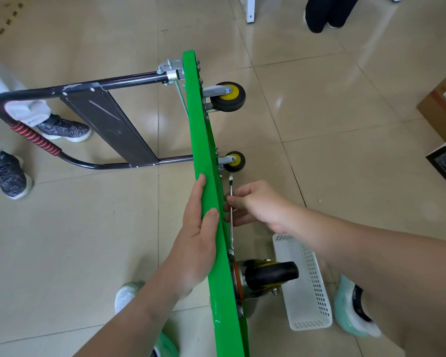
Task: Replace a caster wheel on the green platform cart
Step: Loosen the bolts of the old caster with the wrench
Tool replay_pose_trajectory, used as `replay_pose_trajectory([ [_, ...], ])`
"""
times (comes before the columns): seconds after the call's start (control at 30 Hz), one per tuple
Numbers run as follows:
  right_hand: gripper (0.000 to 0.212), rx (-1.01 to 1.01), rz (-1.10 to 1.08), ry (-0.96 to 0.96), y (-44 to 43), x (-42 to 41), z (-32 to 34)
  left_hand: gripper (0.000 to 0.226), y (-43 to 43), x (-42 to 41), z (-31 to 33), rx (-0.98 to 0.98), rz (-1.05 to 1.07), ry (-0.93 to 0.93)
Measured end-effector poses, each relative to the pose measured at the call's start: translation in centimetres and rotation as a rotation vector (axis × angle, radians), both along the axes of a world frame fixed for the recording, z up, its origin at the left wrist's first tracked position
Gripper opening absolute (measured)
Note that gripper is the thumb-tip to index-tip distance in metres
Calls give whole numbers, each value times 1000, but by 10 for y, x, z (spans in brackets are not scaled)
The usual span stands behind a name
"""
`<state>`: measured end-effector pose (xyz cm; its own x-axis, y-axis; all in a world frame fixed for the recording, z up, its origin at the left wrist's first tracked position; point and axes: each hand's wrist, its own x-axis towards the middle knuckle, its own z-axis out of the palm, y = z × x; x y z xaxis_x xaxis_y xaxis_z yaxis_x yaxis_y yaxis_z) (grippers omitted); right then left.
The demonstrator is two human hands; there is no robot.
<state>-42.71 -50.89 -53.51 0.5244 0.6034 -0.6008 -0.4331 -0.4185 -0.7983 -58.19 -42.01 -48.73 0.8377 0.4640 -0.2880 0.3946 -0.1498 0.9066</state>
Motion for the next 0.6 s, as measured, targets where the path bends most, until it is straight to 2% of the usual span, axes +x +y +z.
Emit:
replay_pose_trajectory([
  [0.13, 28, -32, 14, -2, 5, -6, -9, 59, -2, 1, 2, -1, 7, 0],
  [0.33, 31, -50, 6, 12, 9, -5, -9, 58, -2, 0, 4, -13, 6, 2],
  [0.47, 13, 15, 39, -108, 1, -12, 3, 59, 0, -1, 1, -3, 6, -4],
  [0.6, 22, 150, 48, -236, -18, -27, 26, 59, 1, 0, -2, -12, 6, -3],
])
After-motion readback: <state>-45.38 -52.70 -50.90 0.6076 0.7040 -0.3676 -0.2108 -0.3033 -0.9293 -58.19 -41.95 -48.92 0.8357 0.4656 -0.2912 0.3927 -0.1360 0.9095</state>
